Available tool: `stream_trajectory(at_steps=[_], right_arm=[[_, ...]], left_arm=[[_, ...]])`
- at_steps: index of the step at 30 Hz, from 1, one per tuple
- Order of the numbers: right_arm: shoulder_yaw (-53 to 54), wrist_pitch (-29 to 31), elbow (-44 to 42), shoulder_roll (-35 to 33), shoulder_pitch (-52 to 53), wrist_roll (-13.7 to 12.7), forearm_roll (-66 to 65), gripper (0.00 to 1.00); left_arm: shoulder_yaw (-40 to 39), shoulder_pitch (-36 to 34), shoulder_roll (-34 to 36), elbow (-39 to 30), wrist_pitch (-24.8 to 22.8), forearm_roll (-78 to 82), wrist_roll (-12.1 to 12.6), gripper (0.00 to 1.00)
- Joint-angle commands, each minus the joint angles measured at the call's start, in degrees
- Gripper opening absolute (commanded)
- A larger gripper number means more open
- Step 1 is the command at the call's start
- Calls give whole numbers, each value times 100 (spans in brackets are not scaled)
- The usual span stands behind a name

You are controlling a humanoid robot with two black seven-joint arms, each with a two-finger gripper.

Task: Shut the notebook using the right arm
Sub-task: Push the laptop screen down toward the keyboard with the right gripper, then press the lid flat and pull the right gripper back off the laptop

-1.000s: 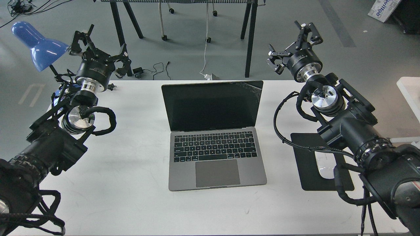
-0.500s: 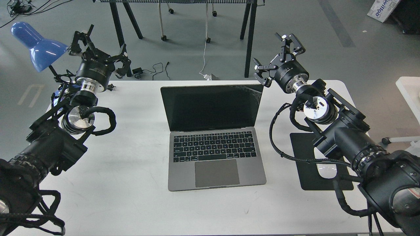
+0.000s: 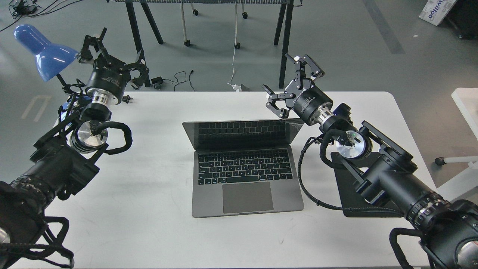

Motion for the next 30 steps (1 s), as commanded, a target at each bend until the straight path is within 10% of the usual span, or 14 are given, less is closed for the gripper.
stream_trajectory(at_steps=[1, 30], right_arm=[[-266, -82, 498, -374, -242, -14, 0, 100], [-1963, -100, 1731, -1316, -1561, -40, -413, 100]], left_arm=[[0, 0, 0, 0, 0, -1, 0, 100], [0, 0, -9, 0, 0, 7, 0, 100]])
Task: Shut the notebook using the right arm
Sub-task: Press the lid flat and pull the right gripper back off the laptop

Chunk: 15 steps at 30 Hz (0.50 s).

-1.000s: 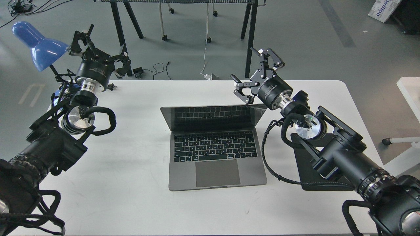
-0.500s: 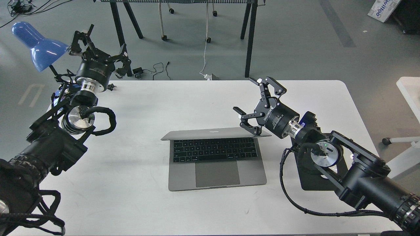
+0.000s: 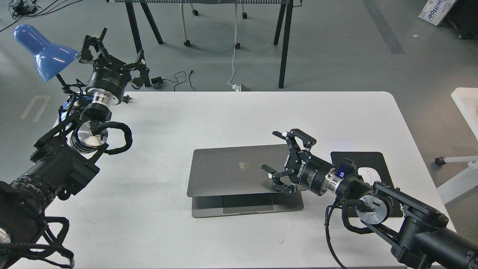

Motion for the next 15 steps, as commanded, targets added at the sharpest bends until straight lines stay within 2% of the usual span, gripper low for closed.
stream_trajectory(at_steps=[1, 7, 15], right_arm=[[-138, -6, -189, 44, -50, 5, -29, 100], [-331, -129, -558, 79, -94, 14, -161, 100], [-332, -217, -523, 114, -94, 66, -205, 100]], left_arm=[[0, -2, 4, 0, 0, 0, 0, 100], [0, -2, 4, 0, 0, 0, 0, 100], [0, -2, 4, 0, 0, 9, 0, 100]])
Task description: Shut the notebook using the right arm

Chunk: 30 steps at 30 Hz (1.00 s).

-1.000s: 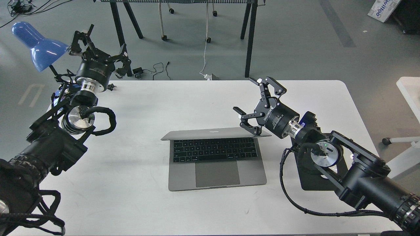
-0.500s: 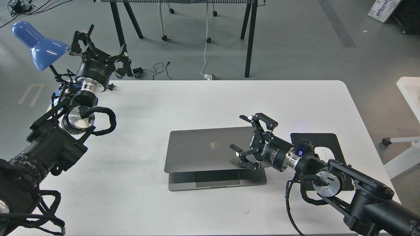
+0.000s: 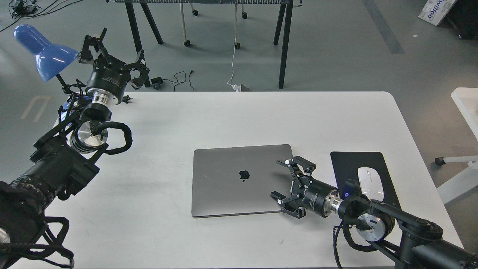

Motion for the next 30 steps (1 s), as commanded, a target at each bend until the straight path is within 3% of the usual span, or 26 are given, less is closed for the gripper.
stream_trajectory(at_steps=[1, 10, 18, 23, 30], right_arm=[[40, -9, 23, 9, 16, 14, -6, 100], [1357, 149, 778, -70, 25, 40, 21, 100], [3236, 123, 481, -44, 368, -171, 82, 100], [4152, 167, -493, 9, 630, -224, 135, 100], [4145, 623, -1944, 88, 1430, -259, 1540, 100]], left_arm=[[0, -2, 1, 0, 0, 0, 0, 100], [0, -2, 1, -9, 0, -9, 0, 100], [0, -2, 1, -9, 0, 0, 0, 100], [0, -2, 1, -9, 0, -9, 0, 100], [0, -2, 1, -9, 0, -9, 0, 100]])
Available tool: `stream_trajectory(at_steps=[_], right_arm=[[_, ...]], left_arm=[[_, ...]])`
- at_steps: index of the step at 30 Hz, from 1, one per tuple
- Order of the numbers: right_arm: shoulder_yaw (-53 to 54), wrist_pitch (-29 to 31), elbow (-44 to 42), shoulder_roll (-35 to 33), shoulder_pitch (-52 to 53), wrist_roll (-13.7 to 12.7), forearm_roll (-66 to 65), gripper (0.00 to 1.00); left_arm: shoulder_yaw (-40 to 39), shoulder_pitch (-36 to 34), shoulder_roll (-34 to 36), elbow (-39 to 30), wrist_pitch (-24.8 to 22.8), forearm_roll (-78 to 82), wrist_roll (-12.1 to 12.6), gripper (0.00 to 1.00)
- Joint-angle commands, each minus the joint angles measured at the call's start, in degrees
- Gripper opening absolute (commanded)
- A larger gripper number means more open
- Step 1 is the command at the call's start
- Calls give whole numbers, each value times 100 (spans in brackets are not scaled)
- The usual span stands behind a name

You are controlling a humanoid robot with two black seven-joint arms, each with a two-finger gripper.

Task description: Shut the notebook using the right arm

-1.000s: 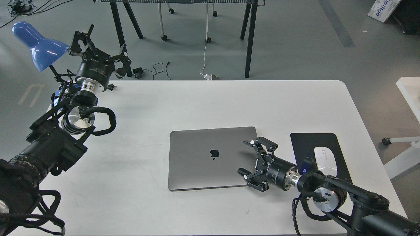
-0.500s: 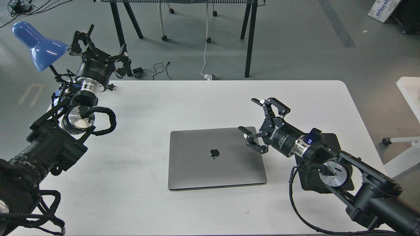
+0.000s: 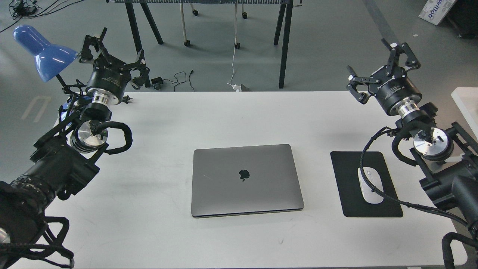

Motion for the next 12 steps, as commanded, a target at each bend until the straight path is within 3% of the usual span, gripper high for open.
stream_trajectory(at_steps=[1, 6, 12], right_arm=[[-24, 220, -688, 156, 391, 29, 642, 100], [-50, 229, -1436, 553, 761, 46, 651, 100], [-94, 273, -1402, 553, 770, 38, 669, 100]], left_arm=[[-8, 2, -2, 0, 0, -2, 0, 100], [-8, 2, -2, 0, 0, -10, 0, 100], [-8, 2, 6, 0, 0, -10, 0, 100]])
